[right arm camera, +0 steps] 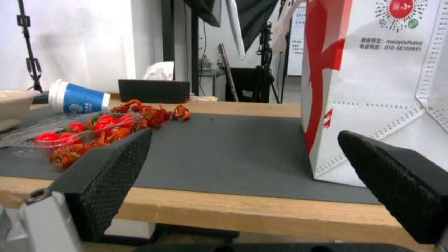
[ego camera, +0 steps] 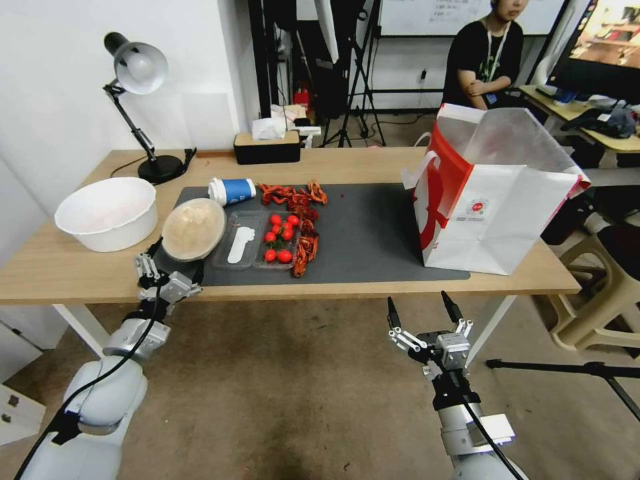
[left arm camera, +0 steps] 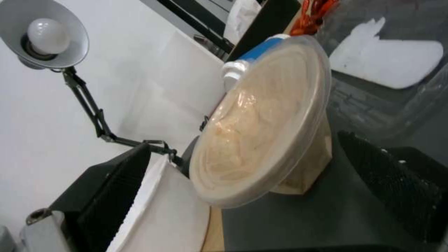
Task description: Pick up the trash from the table and place it into the takeout bag.
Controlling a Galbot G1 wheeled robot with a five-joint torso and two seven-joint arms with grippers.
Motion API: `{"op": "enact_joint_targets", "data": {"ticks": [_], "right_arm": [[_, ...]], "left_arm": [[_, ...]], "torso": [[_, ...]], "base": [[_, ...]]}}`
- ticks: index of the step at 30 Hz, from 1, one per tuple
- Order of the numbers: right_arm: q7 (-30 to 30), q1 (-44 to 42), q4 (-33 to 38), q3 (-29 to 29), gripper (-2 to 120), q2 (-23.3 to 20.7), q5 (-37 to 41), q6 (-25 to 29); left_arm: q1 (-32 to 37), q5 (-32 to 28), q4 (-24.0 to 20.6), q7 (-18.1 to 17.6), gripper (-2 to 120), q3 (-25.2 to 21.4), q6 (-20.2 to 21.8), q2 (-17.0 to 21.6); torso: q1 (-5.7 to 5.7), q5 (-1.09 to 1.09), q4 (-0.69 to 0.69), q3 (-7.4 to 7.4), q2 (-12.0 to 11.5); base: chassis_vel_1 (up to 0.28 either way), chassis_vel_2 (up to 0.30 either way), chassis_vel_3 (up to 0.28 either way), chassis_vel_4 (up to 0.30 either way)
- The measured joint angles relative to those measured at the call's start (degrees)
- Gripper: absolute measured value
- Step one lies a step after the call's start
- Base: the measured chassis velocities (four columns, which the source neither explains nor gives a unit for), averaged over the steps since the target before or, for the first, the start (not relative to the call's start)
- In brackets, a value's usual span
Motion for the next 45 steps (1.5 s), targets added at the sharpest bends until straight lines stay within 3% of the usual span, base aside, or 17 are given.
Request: {"op": "enact_joint_targets", "data": {"ticks": [3,6,12,25,31,45], "right_arm": [[-0.01,0.03,0.00,-0.05,100,0.03,0.00,-0.01],[-0.02,0.09,0.09,-0.05,100,0.04,-0.01,-0.02],[-0.03,0.66,0.18,-0.11,100,0.03,0.00,-0.23],[-0.14,1.92,-0.51,-1.08,100,0.26,0.20,-0.52],[-0.16,1.96,-0.52,-1.09,100,0.11,0.22,-0.56],[-0.19,2.04,0.12,-0.97,99,0.06,0.23,-0.73]], "left_arm": [[-0.93,0.24,0.81,0.21,100,0.12,0.00,0.61],[-2.00,0.77,2.07,0.52,93,0.36,0.03,1.72],[-4.11,1.05,4.80,1.37,69,1.34,0.32,4.65],[-4.28,1.48,5.38,2.83,23,3.04,0.06,11.21],[-3.85,1.86,5.36,3.17,2,3.12,-0.45,11.30],[-4.61,-0.34,1.09,2.45,0,2.96,-1.91,13.35]], "torso": [[0.00,0.00,-0.01,0.00,0.00],[0.00,0.00,-0.01,0.00,0.00],[0.00,0.00,-0.01,0.00,0.00],[0.00,0.01,-0.01,0.00,0.00],[0.00,0.01,-0.01,0.00,0.00],[0.00,0.01,-0.01,0.00,0.01]], "base": [[0.000,0.000,0.000,0.000],[0.000,0.000,0.000,0.000],[0.000,0.000,0.000,0.000],[0.000,0.000,0.000,0.000],[0.000,0.000,0.000,0.000],[0.000,0.000,0.000,0.000]]}}
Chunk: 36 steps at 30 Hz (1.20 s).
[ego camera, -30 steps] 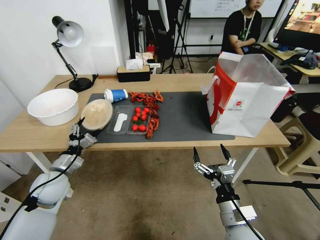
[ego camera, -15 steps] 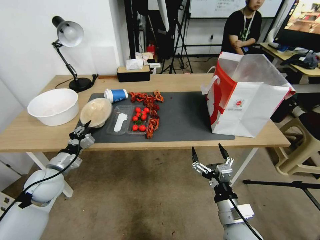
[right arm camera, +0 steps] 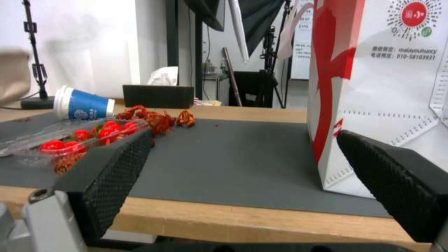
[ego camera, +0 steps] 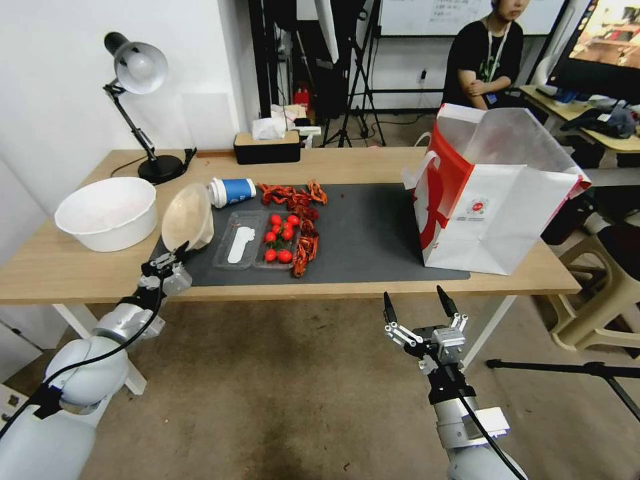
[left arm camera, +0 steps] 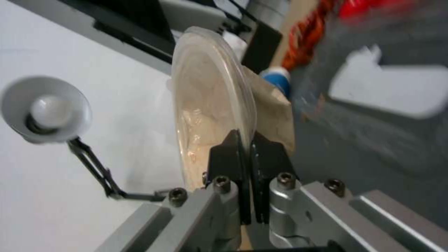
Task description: Pick up the trash from the table and place it into the takeout bag.
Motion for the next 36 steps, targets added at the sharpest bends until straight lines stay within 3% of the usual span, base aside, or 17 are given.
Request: {"op": "enact_joint_targets", "data": {"ticks": [5,7,8,11,16,19,20,23,24,27,28,30,32,33,36], "right_arm": [[-0.01,1.53,-0.05,-0.49,99,-0.63,0.48,-0.63],[-0.03,2.03,-0.08,-0.55,99,-1.04,1.04,-1.00],[-0.03,2.03,-0.08,-0.55,99,-1.04,1.04,-1.00],[-0.03,2.07,0.23,-0.14,99,-1.23,1.21,-1.48],[0.01,2.42,0.57,0.10,99,-1.29,1.25,-2.20],[0.02,2.88,0.65,0.20,100,-1.49,1.29,-2.77],[0.02,2.88,0.65,0.20,100,-1.49,1.29,-2.77],[0.02,3.34,0.65,0.37,100,-2.03,1.47,-3.20],[0.02,3.34,0.65,0.37,100,-2.03,1.47,-3.20],[0.04,3.92,0.38,0.49,99,-2.65,1.61,-3.73],[0.04,3.92,0.38,0.49,99,-2.65,1.61,-3.73],[0.07,4.26,0.10,0.55,100,-3.00,1.65,-3.98],[0.07,4.29,0.06,0.55,100,-3.03,1.65,-3.99],[0.08,4.52,-0.23,0.60,100,-3.28,1.67,-4.13],[0.09,4.78,-0.44,0.64,100,-3.50,1.70,-4.23]], "left_arm": [[-1.84,-6.45,-1.63,-1.43,0,1.20,-0.90,3.20],[-5.12,-12.29,-1.68,-1.89,0,4.33,-2.05,6.42],[-5.12,-12.29,-1.68,-1.89,0,4.33,-2.05,6.42],[-10.38,-18.08,-1.31,-1.85,0,10.77,-2.66,10.13],[-16.98,-21.95,-0.21,-1.19,0,17.10,-2.93,12.49],[-26.15,-25.87,2.06,-0.20,0,23.83,-3.25,13.98],[-26.15,-25.87,2.06,-0.20,0,23.83,-3.25,13.98],[-34.94,-29.05,4.89,0.64,0,31.43,-3.55,14.37],[-34.94,-29.05,4.89,0.64,0,31.43,-3.55,14.37],[-44.27,-32.74,7.04,1.04,0,40.26,-3.08,13.84],[-44.27,-32.74,7.04,1.04,0,40.26,-3.08,13.84],[-49.79,-34.50,8.36,1.05,0,44.72,-2.43,12.73],[-50.47,-34.72,8.54,1.05,0,45.23,-2.36,12.54],[-55.21,-36.39,9.67,1.02,0,48.95,-1.55,10.87],[-58.42,-37.78,10.50,0.97,0,51.60,-0.98,9.24]], "torso": [[0.00,0.01,0.02,0.00,0.00],[0.00,-0.01,0.00,0.00,0.00],[0.00,-0.01,0.00,0.00,0.00],[0.00,-0.01,0.00,0.00,0.00],[0.00,-0.01,0.00,0.01,0.00],[0.00,0.01,0.00,0.00,0.00],[0.00,0.01,0.00,0.00,0.00],[0.00,0.00,0.01,0.01,-0.01],[0.00,0.00,0.01,0.01,-0.01],[0.00,0.01,0.00,0.00,-0.01],[0.00,0.01,0.00,0.00,-0.01],[0.00,0.01,-0.01,0.00,-0.01],[0.01,0.01,-0.01,0.00,-0.01],[0.00,0.02,0.01,0.00,-0.02],[-0.01,0.00,0.01,0.00,-0.01]], "base": [[0.000,0.000,0.000,0.000],[0.000,0.000,0.000,0.000],[0.000,0.000,0.000,0.000],[0.000,0.000,0.000,0.000],[0.000,0.000,0.000,0.000],[0.000,0.000,0.000,0.000],[0.000,0.000,0.000,0.000],[0.000,0.000,0.000,0.000],[0.000,0.000,0.000,0.000],[0.000,0.000,0.000,0.000],[0.000,0.000,0.000,0.000],[0.000,0.000,0.000,0.000],[0.000,0.000,0.000,0.000],[0.000,0.000,0.000,0.000],[0.000,0.000,0.000,0.000]]}}
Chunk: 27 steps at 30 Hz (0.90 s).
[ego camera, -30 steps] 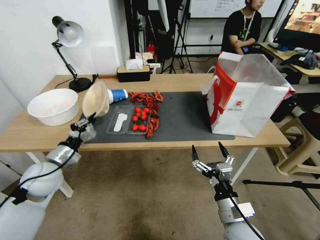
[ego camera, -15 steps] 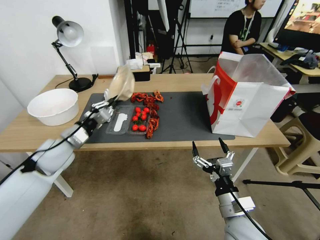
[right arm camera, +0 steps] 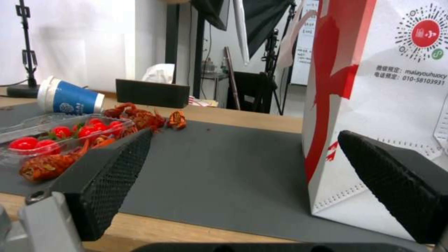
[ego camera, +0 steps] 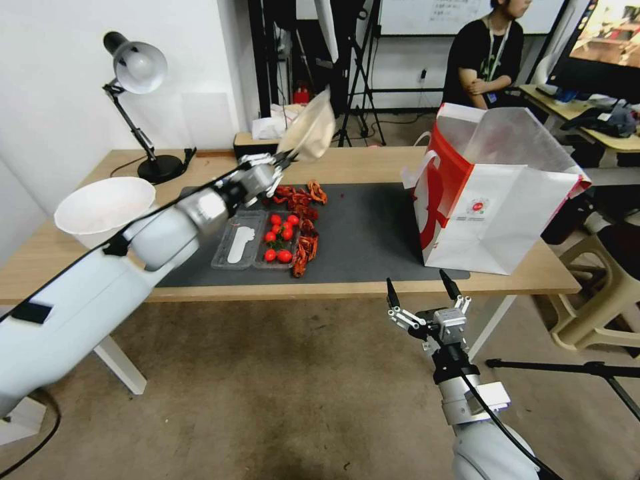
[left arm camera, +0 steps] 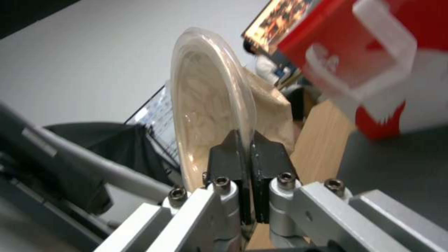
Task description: Pick up the trash from the table and place it into the takeout bag.
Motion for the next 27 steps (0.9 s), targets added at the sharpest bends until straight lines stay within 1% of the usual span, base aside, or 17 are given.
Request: {"op": "enact_joint_targets", "data": {"ticks": [2,3,5,6,7,9,10,11,12,15,16,19,20,22,23,27], "right_arm": [[0.01,0.56,-0.39,0.06,100,-0.27,0.14,-0.11],[0.01,0.56,-0.39,0.06,100,-0.27,0.14,-0.11],[0.02,1.16,-0.71,0.08,100,-0.53,0.42,-0.28],[0.03,1.38,-0.82,0.08,100,-0.67,0.56,-0.34],[0.03,1.38,-0.82,0.08,100,-0.67,0.56,-0.34],[0.04,1.84,-1.07,0.09,100,-0.98,0.82,-0.45],[0.05,2.22,-1.32,0.10,100,-1.20,1.02,-0.52],[0.05,2.22,-1.32,0.10,100,-1.20,1.02,-0.52],[0.07,2.54,-1.57,0.10,100,-1.37,1.16,-0.58],[0.10,2.97,-1.98,0.12,100,-1.50,1.36,-0.64],[0.10,2.97,-1.98,0.12,100,-1.50,1.36,-0.64],[0.12,3.07,-2.27,0.16,100,-1.48,1.45,-0.67],[0.12,3.07,-2.27,0.16,100,-1.48,1.45,-0.67],[0.13,3.10,-2.40,0.25,100,-1.45,1.46,-0.67],[0.13,3.10,-2.40,0.25,100,-1.45,1.46,-0.67],[0.15,2.92,-2.43,0.66,100,-1.47,1.46,-0.66]], "left_arm": [[-3.75,-1.87,0.90,-0.15,0,3.27,0.67,-2.17],[-3.75,-1.87,0.90,-0.15,0,3.27,0.67,-2.17],[-7.25,-3.62,1.84,-0.62,0,6.11,1.23,-4.65],[-8.42,-4.19,2.19,-0.84,0,7.07,1.43,-5.65],[-8.42,-4.19,2.19,-0.84,0,7.07,1.43,-5.65],[-11.20,-5.68,3.00,-1.41,0,9.25,1.96,-8.14],[-13.22,-6.48,3.77,-1.65,0,10.73,2.31,-10.00],[-13.22,-6.48,3.77,-1.65,0,10.73,2.31,-10.00],[-15.04,-6.97,4.70,-1.80,0,11.93,2.44,-11.86],[-18.58,-7.93,6.95,-2.34,0,14.37,2.60,-15.72],[-18.58,-7.93,6.95,-2.34,0,14.37,2.60,-15.72],[-20.69,-8.43,8.78,-2.76,0,16.16,2.64,-18.89],[-20.69,-8.43,8.78,-2.76,0,16.16,2.64,-18.89],[-21.37,-8.74,9.63,-2.89,0,16.94,2.63,-20.64],[-21.37,-8.74,9.63,-2.89,0,16.94,2.63,-20.64],[-22.07,-9.58,11.07,-3.42,0,18.30,2.63,-23.95]], "torso": [[0.00,0.02,0.00,0.00,0.00],[0.00,0.02,0.00,0.00,0.00],[0.00,0.02,-0.02,0.00,0.00],[0.00,0.02,0.00,0.00,-0.01],[0.00,0.02,0.00,0.00,-0.01],[0.00,0.01,-0.01,0.00,0.00],[0.00,0.03,-0.02,0.00,0.00],[0.00,0.03,-0.02,0.00,0.00],[0.00,0.03,-0.02,0.00,-0.01],[0.00,0.03,-0.02,0.00,0.00],[0.00,0.03,-0.02,0.00,0.00],[0.00,0.02,-0.01,0.00,0.00],[0.00,0.02,-0.01,0.00,0.00],[0.00,0.01,-0.01,0.00,0.00],[0.00,0.01,-0.01,0.00,0.00],[0.00,0.00,0.00,0.00,0.00]], "base": [[0.000,0.000,0.000,0.000],[0.000,0.000,0.000,0.000],[0.000,0.000,0.000,0.000],[0.000,0.000,0.000,0.000],[0.000,0.000,0.000,0.000],[0.000,0.000,0.000,0.000],[0.000,0.000,0.000,0.000],[0.000,0.000,0.000,0.000],[0.000,0.000,0.000,0.000],[0.000,0.000,0.000,0.000],[0.000,0.000,0.000,0.000],[0.000,0.000,0.000,0.000],[0.000,0.000,0.000,0.000],[0.000,0.000,0.000,0.000],[0.000,0.000,0.000,0.000],[0.000,0.000,0.000,0.000]]}}
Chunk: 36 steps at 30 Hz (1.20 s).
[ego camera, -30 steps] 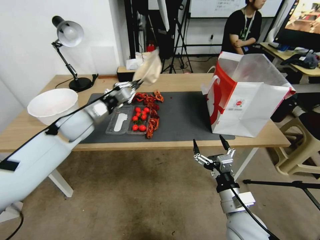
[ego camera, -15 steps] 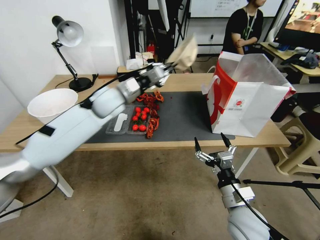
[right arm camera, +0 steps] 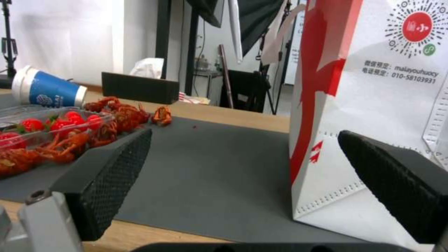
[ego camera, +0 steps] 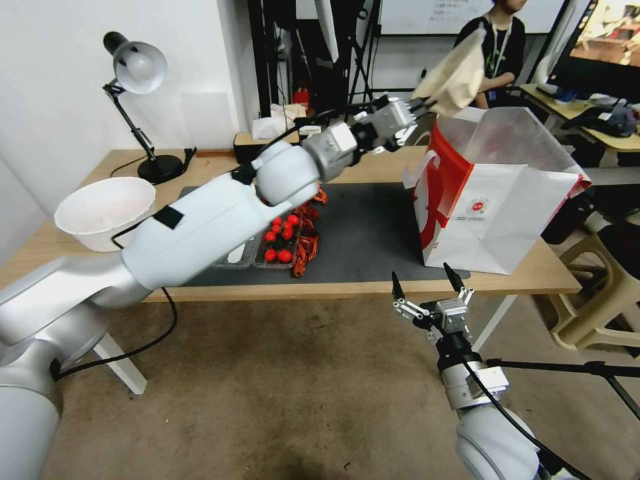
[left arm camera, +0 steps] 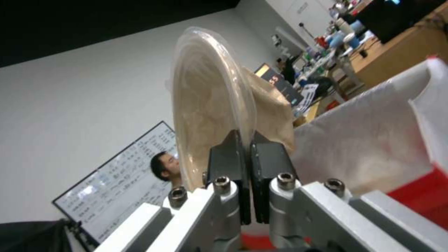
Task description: Pick up the trash from the table and place it into the takeout bag.
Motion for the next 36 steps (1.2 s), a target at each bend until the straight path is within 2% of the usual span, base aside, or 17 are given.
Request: {"op": "enact_joint_targets", "data": {"ticks": [9,16,21,23,25,27,29,31,36], "right_arm": [[0.03,-0.29,0.08,0.34,100,0.13,0.00,0.17],[0.10,-0.97,0.54,0.87,100,0.31,-0.03,0.40],[0.13,-0.99,0.60,1.00,100,0.37,-0.03,0.42],[0.13,-0.96,0.60,1.00,100,0.39,-0.03,0.42],[0.14,-0.87,0.61,1.00,100,0.40,-0.03,0.42],[0.14,-0.78,0.60,1.00,100,0.41,-0.03,0.42],[0.16,-0.64,0.58,1.00,100,0.43,-0.03,0.42],[0.16,-0.63,0.58,1.00,100,0.43,-0.03,0.42],[0.19,-0.70,0.65,1.05,100,0.32,0.00,0.42]], "left_arm": [[-1.53,-1.19,2.77,-0.36,0,3.35,-0.13,-4.47],[-1.89,-1.52,7.88,-0.41,0,6.12,-1.48,-8.26],[-1.85,-1.21,8.63,-0.46,1,6.15,-1.58,-8.69],[-1.80,-1.20,8.61,-0.52,3,6.15,-1.57,-8.65],[-1.69,-1.17,8.49,-0.69,15,6.19,-1.56,-8.49],[-1.68,-1.18,8.44,-0.76,18,6.19,-1.54,-8.47],[-1.64,-1.18,8.33,-0.97,30,6.19,-1.46,-8.47],[-1.61,-1.18,8.32,-1.08,31,6.19,-1.45,-8.48],[-0.96,-1.97,7.65,-3.13,53,4.12,-1.23,-8.37]], "torso": [[0.00,0.01,0.00,0.00,0.00],[0.00,0.00,0.00,0.00,0.00],[0.00,0.00,-0.01,0.00,0.00],[0.00,0.00,0.00,0.00,0.00],[0.00,0.00,0.00,0.00,0.00],[0.00,0.00,0.00,0.00,0.00],[0.00,0.00,0.00,0.00,0.00],[0.00,0.00,0.00,0.00,0.00],[0.00,0.00,-0.02,0.00,0.00]], "base": [[0.000,0.000,0.000,0.000],[0.000,0.000,0.000,0.000],[0.000,0.000,0.000,0.000],[0.000,0.000,0.000,0.000],[0.000,0.000,0.000,0.000],[0.000,0.000,0.000,0.000],[0.000,0.000,0.000,0.000],[0.000,0.000,0.000,0.000],[0.000,0.000,0.000,0.000]]}}
